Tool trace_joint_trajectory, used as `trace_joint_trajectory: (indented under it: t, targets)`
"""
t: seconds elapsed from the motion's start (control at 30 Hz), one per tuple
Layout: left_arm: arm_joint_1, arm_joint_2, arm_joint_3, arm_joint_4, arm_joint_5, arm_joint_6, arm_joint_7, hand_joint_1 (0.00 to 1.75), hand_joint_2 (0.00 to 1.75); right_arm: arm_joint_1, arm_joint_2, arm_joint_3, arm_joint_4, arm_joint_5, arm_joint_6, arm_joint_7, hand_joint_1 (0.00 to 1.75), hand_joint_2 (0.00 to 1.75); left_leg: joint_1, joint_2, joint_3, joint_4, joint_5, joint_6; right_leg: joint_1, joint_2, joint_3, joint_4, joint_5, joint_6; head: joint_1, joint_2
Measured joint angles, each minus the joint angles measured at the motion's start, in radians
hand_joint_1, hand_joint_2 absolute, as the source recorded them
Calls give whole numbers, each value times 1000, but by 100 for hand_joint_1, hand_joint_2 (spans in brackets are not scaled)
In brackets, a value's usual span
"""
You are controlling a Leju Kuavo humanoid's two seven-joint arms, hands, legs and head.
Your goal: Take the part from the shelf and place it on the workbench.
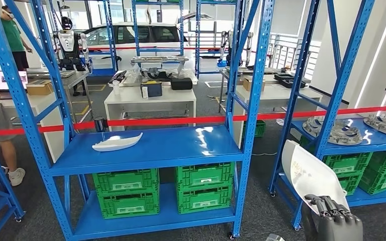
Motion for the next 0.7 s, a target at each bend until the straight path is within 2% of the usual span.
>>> trace_joint_trajectory:
  t: [0.03, 0.07, 0.1, 0.13, 0.17, 0.2, 0.27, 0.3, 0.33, 0.37, 0.4, 0.43, 0.47, 0.5, 0.53, 0.57, 0.63, 0.67, 0.7]
  targets:
    - [0, 0, 0, 0, 0, 0, 0, 0, 175, 1, 0, 0, -1, 0, -2, 0, 175, 175, 0, 0, -3, 2, 8, -6, 3, 0, 25, -42, -17, -6, 0, 0]
    - [0, 0, 0, 0, -1, -1, 0, 0, 175, 2, 0, -1, -2, 0, -3, 0, 175, 175, 1, 0, -5, 0, 17, -13, 7, 1, 30, -59, -22, -12, 0, 0]
    - [1, 0, 0, 0, -1, -1, 0, 0, 175, 4, 0, -1, -2, 0, -4, 0, 175, 175, 2, 0, -7, -3, 24, -21, 7, 0, 22, -59, -14, -19, 0, 0]
    - [2, 1, 0, 0, -1, -1, 0, 0, 175, 5, 1, -1, -3, 0, -5, 0, 175, 175, 4, -1, -12, 1, 18, -27, 6, -1, 15, -61, -3, -27, -1, 0]
    - [4, 1, 0, 0, -1, -1, 0, 0, 175, 6, 1, -1, -3, 0, -5, 0, 175, 175, 5, -3, -20, 18, -8, -33, 4, -2, 6, -64, 9, -35, -1, 0]
    - [4, 1, 0, 0, -1, -1, 0, 0, 175, 8, 1, -1, -3, 0, -5, 0, 175, 175, 6, -5, -31, 52, -51, -38, 2, -4, -7, -66, 23, -41, -2, 0]
    - [5, 1, 0, 0, -2, -1, 0, 0, 175, 11, 2, -1, -5, 0, -5, -1, 175, 175, 8, -8, -55, 165, -156, -45, 3, -4, -37, -64, 48, -48, -2, 0]
    - [4, 1, 0, 0, -2, -2, 0, 0, 175, 13, 2, -1, -5, 0, -5, -2, 175, 175, 8, -8, -61, 224, -182, -48, 4, -5, -54, -62, 60, -48, -2, 0]
    - [4, 2, 0, 0, -3, -2, 0, 0, 175, 15, 2, -1, -5, 0, -5, -3, 175, 175, 9, -8, -58, 264, -183, -49, 5, -5, -72, -60, 73, -47, -2, 0]
    - [4, 2, 0, 0, -3, -2, -1, 0, 175, 17, 3, -1, -5, 0, -4, -4, 175, 175, 9, -8, -42, 277, -163, -49, 5, -5, -90, -56, 85, -45, -2, 0]
    - [4, 2, 0, 0, -3, -2, -2, 0, 175, 18, 3, -1, -5, 0, -2, -6, 175, 175, 9, -8, -11, 256, -134, -47, 5, -5, -108, -52, 97, -43, -2, 0]
    - [4, 2, 0, 0, -3, -2, -3, 0, 175, 18, 4, -1, -5, -1, 0, -8, 175, 175, 8, -8, 35, 205, -112, -44, 5, -5, -123, -48, 108, -40, -2, 0]
    - [3, 2, 0, 0, -3, -2, -6, 0, 175, 17, 4, -2, -6, -1, 3, -11, 175, 175, 7, -8, 92, 132, -112, -39, 7, -5, -137, -44, 118, -36, -2, 0]
    - [1, 2, 0, -1, -3, -2, -8, 0, 175, 16, 5, -2, -7, -1, 5, -13, 175, 175, 5, -9, 143, 59, -124, -34, 7, -6, -147, -42, 127, -32, -2, 0]
    - [0, 2, 0, -1, -3, -2, -9, 0, 175, 15, 6, -2, -7, -1, 6, -14, 175, 175, 2, -10, 175, 5, -141, -28, 7, -7, -153, -41, 138, -26, -2, 0]
    - [-1, 2, -1, -1, -3, -2, -10, 0, 175, 14, 7, -3, -8, 0, 7, -15, 175, 175, -2, -10, 189, -28, -153, -22, 6, -8, -157, -43, 148, -20, -2, 0]
    - [1, 1, -1, -1, -3, -2, -10, 0, 175, 14, 8, -3, -8, 0, 8, -15, 175, 175, -3, -9, 175, -40, -139, -5, 3, -8, -163, -48, 162, -7, -2, 0]
    - [3, 1, -1, -1, -2, -2, -10, 0, 175, 15, 9, -4, -8, 0, 9, -15, 175, 175, -2, -6, 166, -42, -128, 4, 1, -6, -172, -37, 145, 0, -2, 0]
    - [3, 2, 0, -1, -2, -2, -10, 0, 175, 16, 9, -5, -8, 0, 8, -15, 175, 175, 0, -4, 155, -44, -115, 12, 0, -4, -186, -8, 109, 7, -3, 0]
